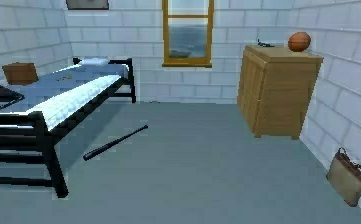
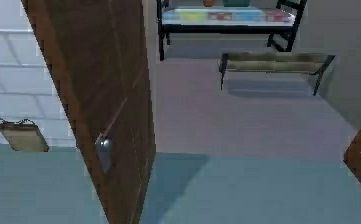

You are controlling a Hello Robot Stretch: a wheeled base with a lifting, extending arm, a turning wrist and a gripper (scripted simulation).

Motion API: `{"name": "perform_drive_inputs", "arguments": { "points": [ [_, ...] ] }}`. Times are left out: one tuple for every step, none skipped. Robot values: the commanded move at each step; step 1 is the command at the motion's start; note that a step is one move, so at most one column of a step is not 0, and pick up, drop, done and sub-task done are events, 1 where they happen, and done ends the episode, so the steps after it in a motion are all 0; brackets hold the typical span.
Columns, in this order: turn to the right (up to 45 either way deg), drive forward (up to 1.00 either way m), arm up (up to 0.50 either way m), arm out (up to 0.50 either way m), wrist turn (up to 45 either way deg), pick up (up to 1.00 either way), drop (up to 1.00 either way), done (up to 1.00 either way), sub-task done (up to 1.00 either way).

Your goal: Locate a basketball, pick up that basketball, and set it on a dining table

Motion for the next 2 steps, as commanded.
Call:
{"name": "perform_drive_inputs", "arguments": {
  "points": [
    [0.0,0.75,0.00,0.00,0.0,0.00,0.00,0.00,0.00],
    [27.0,0.00,0.00,0.00,0.0,0.00,0.00,0.00,0.00]
  ]
}}
